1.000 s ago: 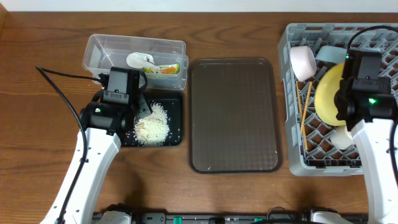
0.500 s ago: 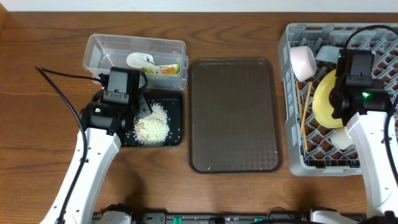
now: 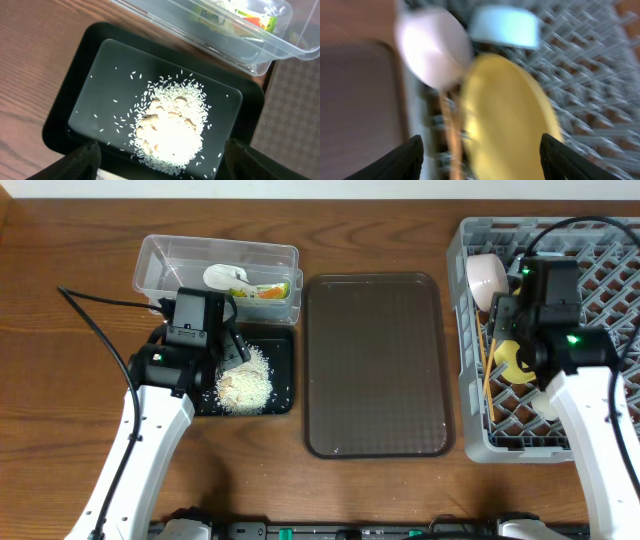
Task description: Sort waste into correct bins and load items into the dishwasher rack
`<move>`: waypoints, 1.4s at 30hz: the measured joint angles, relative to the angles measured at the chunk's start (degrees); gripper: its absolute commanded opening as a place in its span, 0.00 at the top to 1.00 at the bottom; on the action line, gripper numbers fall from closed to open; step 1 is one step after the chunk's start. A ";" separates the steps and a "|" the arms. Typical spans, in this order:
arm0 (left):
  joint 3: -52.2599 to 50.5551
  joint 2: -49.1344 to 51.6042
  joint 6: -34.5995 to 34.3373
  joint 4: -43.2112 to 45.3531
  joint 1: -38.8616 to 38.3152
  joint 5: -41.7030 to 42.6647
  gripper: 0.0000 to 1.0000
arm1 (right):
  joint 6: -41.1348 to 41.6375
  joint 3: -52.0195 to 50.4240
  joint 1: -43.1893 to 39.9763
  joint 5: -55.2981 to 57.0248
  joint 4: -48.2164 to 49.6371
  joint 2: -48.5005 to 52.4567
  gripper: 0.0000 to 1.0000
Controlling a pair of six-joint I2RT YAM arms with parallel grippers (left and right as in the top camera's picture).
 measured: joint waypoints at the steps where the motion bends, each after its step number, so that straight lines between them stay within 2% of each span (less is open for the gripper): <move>1: 0.00 0.00 0.04 0.00 0.00 0.00 0.11 | 0.20 0.00 -0.35 -2.71 0.92 -0.94 0.26; 5: 0.00 0.00 0.24 0.09 0.00 0.04 0.09 | -1.46 0.02 -1.16 -12.72 1.20 -4.59 0.23; 9: 0.00 0.00 4.17 1.09 0.00 1.73 0.10 | -3.13 -0.04 -1.18 -18.51 -4.26 -4.55 0.23; 14: 0.00 0.00 8.17 -3.72 0.00 5.01 0.17 | -0.66 -2.38 -1.18 -20.17 -5.86 -4.15 0.18; 17: -0.04 -0.07 9.31 -7.26 -0.02 5.70 0.20 | 1.11 -5.35 -1.18 -20.41 -6.01 -4.72 0.12; 19: -0.85 -1.01 9.66 -7.74 -0.02 5.90 0.20 | 1.97 -8.00 -1.18 -20.46 -5.64 -6.16 0.05; 20: -1.57 -2.01 9.73 -7.74 -0.02 6.05 0.20 | 2.32 -9.73 -1.18 -20.48 -5.25 -7.50 0.01; 23: -5.07 -8.13 9.68 -6.32 -0.66 6.34 0.20 | 2.25 -15.39 -1.18 -20.68 -2.08 -13.81 0.01; 25: -8.20 -14.51 9.51 -3.58 -1.97 6.25 0.07 | 2.14 -19.82 -1.18 -20.68 0.81 -20.46 0.01; 29: -13.62 -25.75 8.76 0.55 -3.56 5.79 0.06 | 2.10 -26.12 -1.20 -20.06 2.75 -33.33 0.01; 32: -15.15 -30.58 8.79 0.98 -3.56 5.46 0.06 | 2.10 -28.61 -1.31 -19.74 2.67 -39.93 0.01; 36: -15.32 -32.81 8.76 1.22 -3.56 5.40 0.05 | 2.10 -29.68 -1.31 -19.65 0.31 -43.80 0.01; 42: -15.34 -32.81 8.76 1.25 -3.56 5.38 0.05 | 2.10 -29.83 -1.31 -19.52 -4.68 -44.39 0.01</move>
